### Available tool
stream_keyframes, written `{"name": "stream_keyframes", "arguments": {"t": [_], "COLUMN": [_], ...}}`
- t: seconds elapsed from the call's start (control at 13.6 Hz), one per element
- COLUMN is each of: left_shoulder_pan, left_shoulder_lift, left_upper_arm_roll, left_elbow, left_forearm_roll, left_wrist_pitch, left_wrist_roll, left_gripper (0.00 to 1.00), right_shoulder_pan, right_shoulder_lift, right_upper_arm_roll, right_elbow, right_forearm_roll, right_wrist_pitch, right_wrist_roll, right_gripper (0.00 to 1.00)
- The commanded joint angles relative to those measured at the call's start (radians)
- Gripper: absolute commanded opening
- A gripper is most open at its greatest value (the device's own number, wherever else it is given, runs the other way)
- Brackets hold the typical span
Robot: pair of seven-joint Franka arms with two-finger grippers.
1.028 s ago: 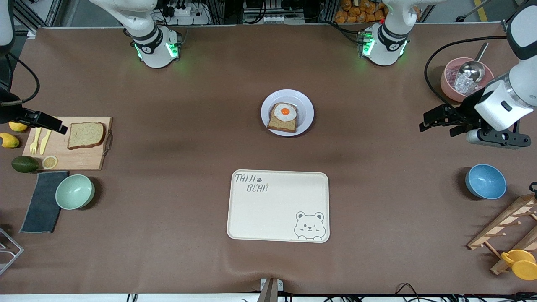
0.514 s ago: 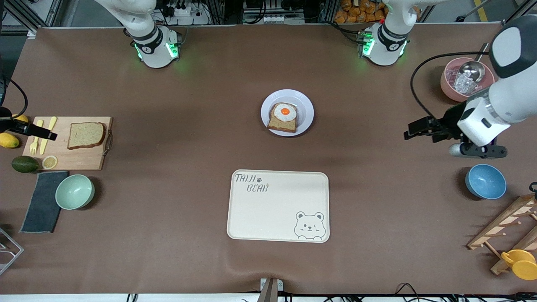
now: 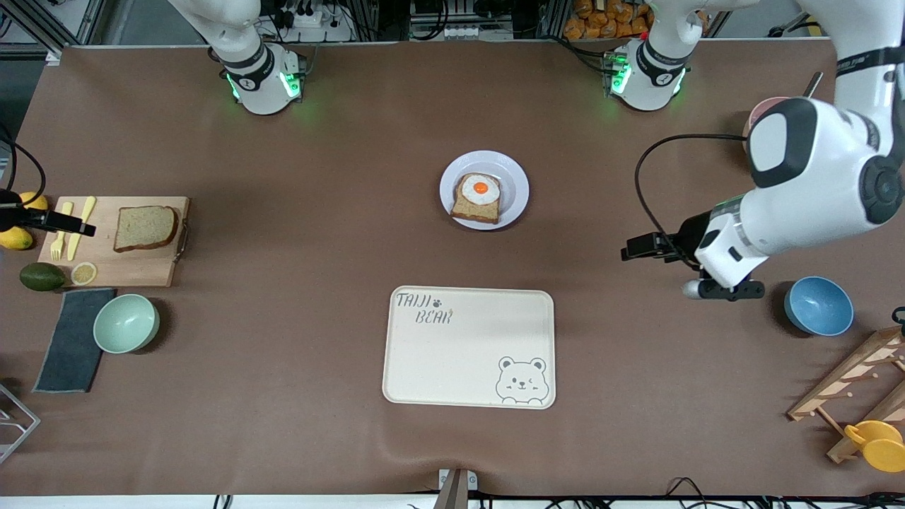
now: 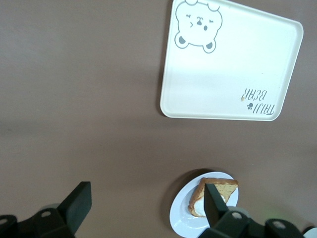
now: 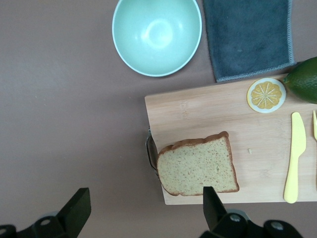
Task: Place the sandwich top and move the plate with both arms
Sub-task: 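Lower the left gripper to the plate rim while the right gripper descends onto bread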
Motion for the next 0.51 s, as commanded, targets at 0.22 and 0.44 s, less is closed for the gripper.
{"name": "stream_keyframes", "arguments": {"t": [0.22,0.44], "left_shoulder_pan": [-0.040,-0.046], "left_shoulder_lift": [0.028,0.028], "left_upper_arm_roll": [-0.002,-0.003], "left_elbow": [-0.008,-0.048], "left_forearm_roll": [-0.019,-0.019], "left_wrist_pitch": [-0.006,-0.012], "left_wrist_roll": [-0.019,-0.020], "left_gripper": [1.00,1.00], "right_shoulder_pan": [-0.120,-0.143], "right_shoulder_lift": [0.110,0.151], "right_upper_arm_roll": [0.017,0.017], "right_elbow": [-0.002,-0.002], "right_forearm_roll": [0.062,0.062], "right_wrist_pitch": [0.066,0.113], "right_wrist_roll": [-0.279,-0.373], "right_gripper": [1.00,1.00]}}
